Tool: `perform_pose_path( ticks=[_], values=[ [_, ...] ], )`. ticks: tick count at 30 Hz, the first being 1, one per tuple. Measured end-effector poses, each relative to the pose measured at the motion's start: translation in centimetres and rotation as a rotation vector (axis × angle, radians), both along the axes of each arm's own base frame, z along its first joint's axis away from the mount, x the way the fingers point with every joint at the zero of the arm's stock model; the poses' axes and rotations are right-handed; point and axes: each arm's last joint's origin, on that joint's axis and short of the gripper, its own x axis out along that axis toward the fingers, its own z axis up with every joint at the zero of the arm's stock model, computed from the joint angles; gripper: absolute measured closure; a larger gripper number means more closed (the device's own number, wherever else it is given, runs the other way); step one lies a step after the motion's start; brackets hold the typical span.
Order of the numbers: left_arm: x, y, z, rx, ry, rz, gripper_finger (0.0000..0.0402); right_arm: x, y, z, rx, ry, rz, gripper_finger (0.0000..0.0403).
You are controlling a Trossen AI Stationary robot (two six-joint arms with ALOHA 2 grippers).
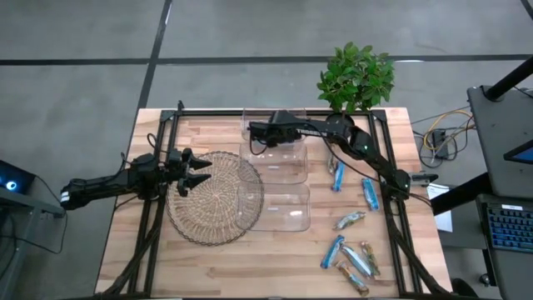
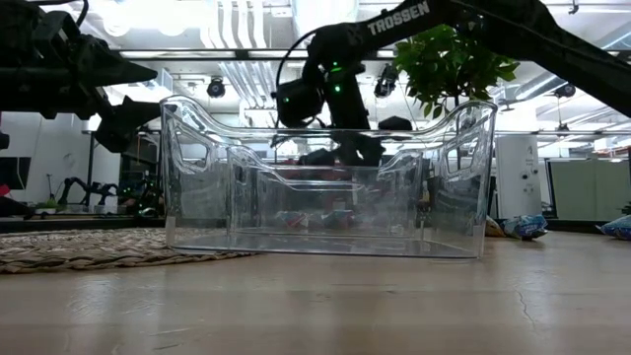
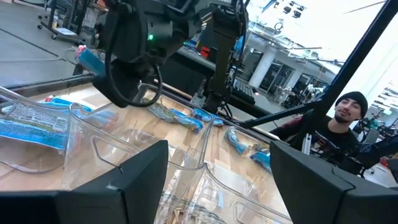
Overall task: Pick and place Granola Bars by type
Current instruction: Put the red granola bar into the top transparent bin, then put the blue granola bar into the middle transparent bin
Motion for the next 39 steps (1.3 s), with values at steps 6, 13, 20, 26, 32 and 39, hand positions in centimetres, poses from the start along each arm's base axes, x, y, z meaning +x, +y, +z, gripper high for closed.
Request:
perform_pose_path(
  ticks=[6,13,20,26,32,39],
  values=[
    [0.0,0.0,0.0,0.0,0.0,0.0,0.014,-0.5,-0.6,-1.0,0.039,0.012,-0.028,0.0394],
    [0.0,0.0,0.0,0.0,0.0,0.0,0.014,-0.7,-1.3,-1.1,0.08,0.006,-0.019,0.037],
    [0.0,0.0,0.0,0.0,0.0,0.0,0.014,-0.6,-1.3,-0.9,0.079,0.007,-0.005,0.0323],
    [0.0,0.0,0.0,0.0,0.0,0.0,0.014,-0.7,-1.3,-0.4,0.075,-0.002,-0.002,0.0288],
    [0.0,0.0,0.0,0.0,0.0,0.0,0.014,-1.2,-0.9,2.5,0.044,-0.05,0.033,0.0269],
    [0.0,0.0,0.0,0.0,0.0,0.0,0.014,-1.6,0.7,5.8,0.006,-0.104,0.116,0.0256]
  ],
)
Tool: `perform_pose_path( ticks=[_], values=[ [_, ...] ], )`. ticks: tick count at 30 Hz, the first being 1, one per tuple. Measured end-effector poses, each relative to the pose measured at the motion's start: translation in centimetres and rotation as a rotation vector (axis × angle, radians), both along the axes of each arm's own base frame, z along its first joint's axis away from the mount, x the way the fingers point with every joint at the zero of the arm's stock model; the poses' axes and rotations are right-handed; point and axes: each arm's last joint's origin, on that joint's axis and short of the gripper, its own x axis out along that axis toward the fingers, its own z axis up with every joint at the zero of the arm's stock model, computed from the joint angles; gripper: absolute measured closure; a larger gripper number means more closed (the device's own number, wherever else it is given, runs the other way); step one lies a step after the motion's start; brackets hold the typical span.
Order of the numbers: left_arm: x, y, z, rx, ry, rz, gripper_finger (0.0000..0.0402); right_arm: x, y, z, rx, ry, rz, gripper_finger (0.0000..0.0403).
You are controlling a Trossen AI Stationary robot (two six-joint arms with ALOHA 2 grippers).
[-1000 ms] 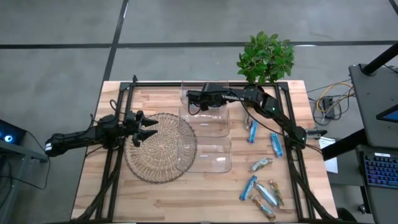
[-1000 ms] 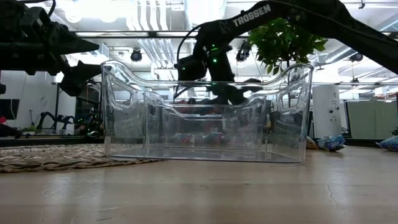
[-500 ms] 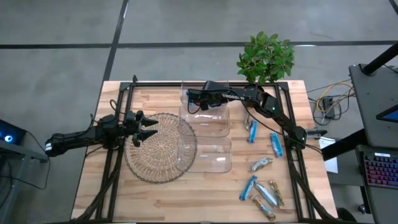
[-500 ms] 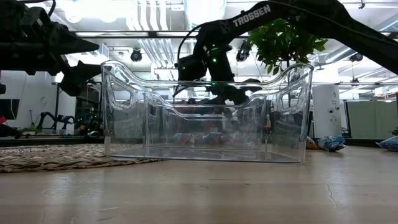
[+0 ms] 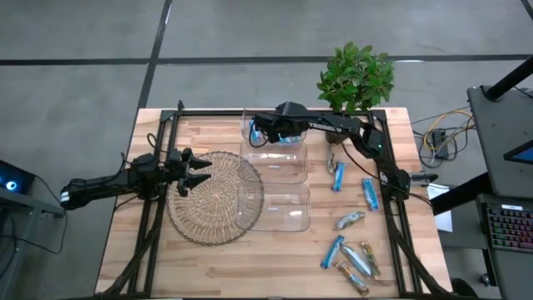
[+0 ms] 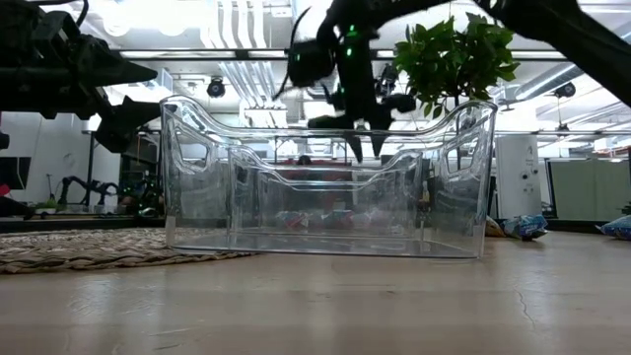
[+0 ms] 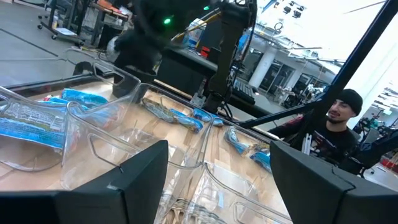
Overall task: Pick and place Granola Bars by type
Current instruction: Put the blue granola bar into the middle transparent bin
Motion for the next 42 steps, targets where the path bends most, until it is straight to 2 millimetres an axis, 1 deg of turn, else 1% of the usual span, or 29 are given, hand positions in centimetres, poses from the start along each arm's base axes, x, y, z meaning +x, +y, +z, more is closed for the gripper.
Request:
perform_pose_path(
  ticks=[3,5,10,14,17,19,24,27,31,33,38,42],
  values=[
    [0.0,0.0,0.0,0.0,0.001,0.0,0.014,-0.1,1.3,1.4,-0.009,-0.006,0.076,0.0251],
    [0.0,0.0,0.0,0.0,0.0,0.0,0.014,-0.1,2.6,2.3,-0.023,0.013,0.159,0.0246],
    [0.0,0.0,0.0,0.0,0.0,0.0,0.014,0.0,7.2,4.1,-0.018,0.081,0.416,0.0238],
    [0.0,0.0,0.0,0.0,0.0,0.0,0.014,-0.2,10.9,5.1,-0.022,0.11,0.567,0.0238],
    [0.0,0.0,0.0,0.0,0.0,0.0,0.014,-0.2,13.3,5.3,-0.028,0.138,0.673,0.0237],
    [0.0,0.0,0.0,0.0,0.0,0.0,0.014,-0.3,14.6,5.2,-0.038,0.154,0.711,0.0236],
    [0.0,0.0,0.0,0.0,0.0,0.0,0.014,-1.3,17.0,4.1,-0.043,0.214,0.767,0.0236],
    [0.0,0.0,0.0,-0.001,0.001,0.0,0.014,-2.7,18.4,3.3,-0.035,0.253,0.798,0.0236],
    [0.0,0.0,0.0,0.0,0.0,0.0,0.014,-5.9,20.0,3.5,-0.038,0.223,0.799,0.0236],
    [0.0,0.0,0.0,0.0,0.0,0.0,0.014,-7.7,20.4,3.6,-0.039,0.186,0.76,0.0236],
    [0.0,0.0,0.0,0.0,0.0,0.0,0.014,-12.3,21.2,3.5,-0.026,0.076,0.6,0.0236],
    [0.0,0.0,0.0,0.0,0.0,0.0,0.014,-15.1,21.9,3.1,-0.027,0.014,0.519,0.0236]
  ],
)
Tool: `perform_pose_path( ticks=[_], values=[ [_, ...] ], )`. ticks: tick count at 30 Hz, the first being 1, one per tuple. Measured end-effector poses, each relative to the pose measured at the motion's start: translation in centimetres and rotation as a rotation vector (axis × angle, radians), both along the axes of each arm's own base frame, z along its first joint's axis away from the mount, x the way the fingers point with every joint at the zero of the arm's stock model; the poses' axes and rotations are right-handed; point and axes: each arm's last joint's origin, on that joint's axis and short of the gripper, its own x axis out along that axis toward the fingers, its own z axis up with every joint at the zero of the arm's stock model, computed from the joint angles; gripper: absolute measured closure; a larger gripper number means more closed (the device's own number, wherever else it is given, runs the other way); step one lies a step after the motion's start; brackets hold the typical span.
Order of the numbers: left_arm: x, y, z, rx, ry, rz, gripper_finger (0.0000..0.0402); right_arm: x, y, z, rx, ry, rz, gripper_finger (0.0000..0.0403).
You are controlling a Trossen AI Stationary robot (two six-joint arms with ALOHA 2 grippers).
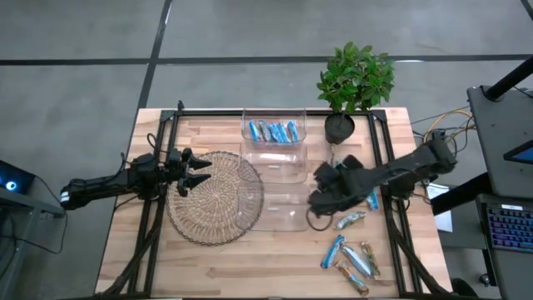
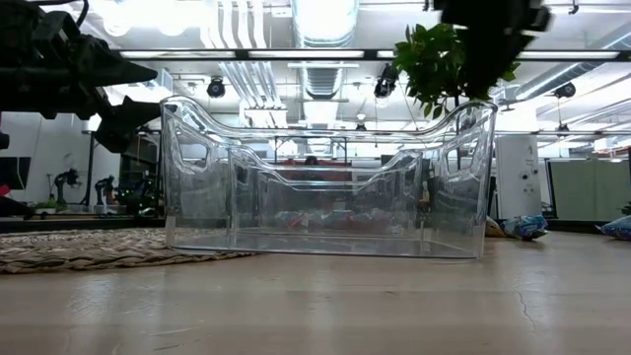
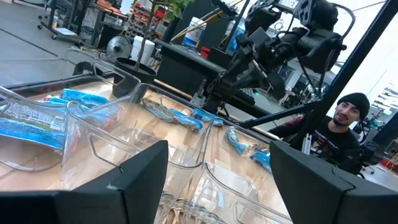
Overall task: Pick and place Granola Bars by type
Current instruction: Put the blue granola bar into the middle transparent bin
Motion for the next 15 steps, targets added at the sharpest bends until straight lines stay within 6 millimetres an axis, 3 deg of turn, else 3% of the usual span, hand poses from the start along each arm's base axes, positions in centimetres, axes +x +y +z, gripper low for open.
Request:
perform_pose_path(
  ticks=[5,15],
  values=[
    [0.0,0.0,0.0,0.0,0.0,0.0,0.014,-2.9,0.0,-0.3,0.006,-0.048,-0.111,0.0219],
    [0.0,0.0,0.0,0.0,0.0,0.0,0.014,-5.6,-0.6,-3.0,0.155,0.01,-0.357,0.0157]
  ],
)
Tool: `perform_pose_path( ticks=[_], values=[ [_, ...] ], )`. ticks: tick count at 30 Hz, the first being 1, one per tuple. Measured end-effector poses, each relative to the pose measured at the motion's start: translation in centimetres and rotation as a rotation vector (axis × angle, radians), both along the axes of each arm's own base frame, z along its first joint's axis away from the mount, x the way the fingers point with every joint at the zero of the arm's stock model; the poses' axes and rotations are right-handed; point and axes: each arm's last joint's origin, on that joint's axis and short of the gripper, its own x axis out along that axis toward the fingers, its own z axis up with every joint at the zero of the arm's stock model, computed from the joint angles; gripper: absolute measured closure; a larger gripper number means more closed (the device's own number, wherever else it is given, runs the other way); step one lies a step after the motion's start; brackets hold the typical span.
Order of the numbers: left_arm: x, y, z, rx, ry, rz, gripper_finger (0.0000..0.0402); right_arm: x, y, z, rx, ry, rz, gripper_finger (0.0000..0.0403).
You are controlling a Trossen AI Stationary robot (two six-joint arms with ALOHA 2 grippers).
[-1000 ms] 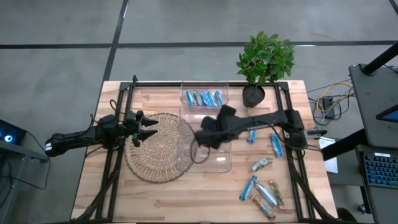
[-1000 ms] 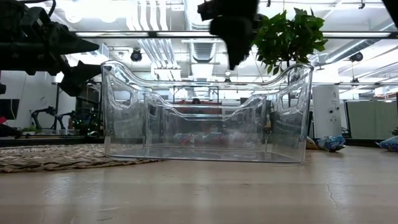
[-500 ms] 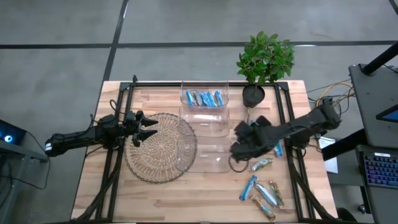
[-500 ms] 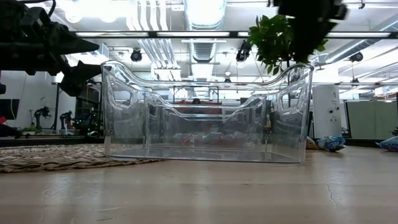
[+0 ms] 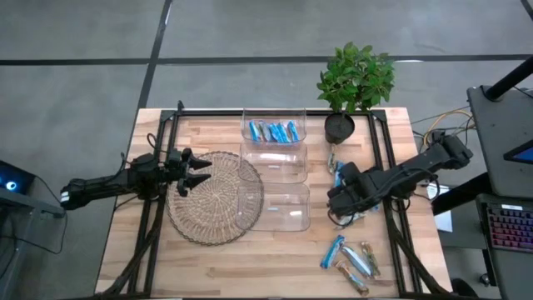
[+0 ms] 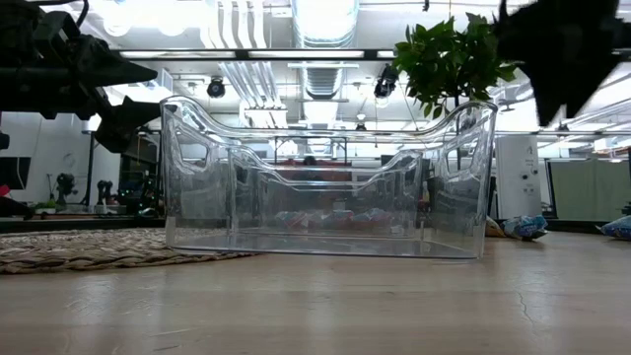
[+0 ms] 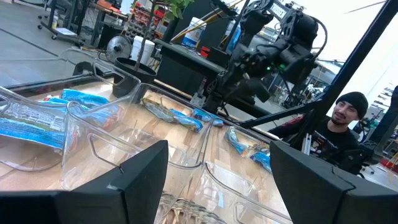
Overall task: Pick and place Granola Bars by type
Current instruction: Put the blue granola bar into the middle transparent bin
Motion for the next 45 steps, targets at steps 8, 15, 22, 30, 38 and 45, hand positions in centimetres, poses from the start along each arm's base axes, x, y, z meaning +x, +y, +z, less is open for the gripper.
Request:
perform_pose_path(
  ticks=[8,15,22,30,38,45],
  values=[
    [0.0,0.0,0.0,0.0,0.0,0.0,0.014,-1.0,-0.2,-2.1,0.08,0.039,-0.283,0.0159],
    [0.0,0.0,0.0,0.0,0.0,0.0,0.014,-1.3,-0.2,-3.6,0.102,0.046,-0.334,0.0172],
    [0.0,0.0,0.0,0.0,0.0,0.0,0.014,-2.2,-0.5,-5.2,0.08,0.096,-0.324,0.0175],
    [0.0,0.0,0.0,0.0,0.001,0.0,0.014,-1.6,-0.1,-7.6,0.062,0.231,-0.345,0.0175],
    [0.0,0.0,0.0,0.0,0.0,0.0,0.014,-1.3,0.2,-10.2,0.107,0.273,-0.364,0.0175],
    [0.0,0.0,0.0,0.0,0.0,0.0,0.014,-2.6,-0.4,-11.7,0.087,0.337,-0.443,0.0175]
  ],
)
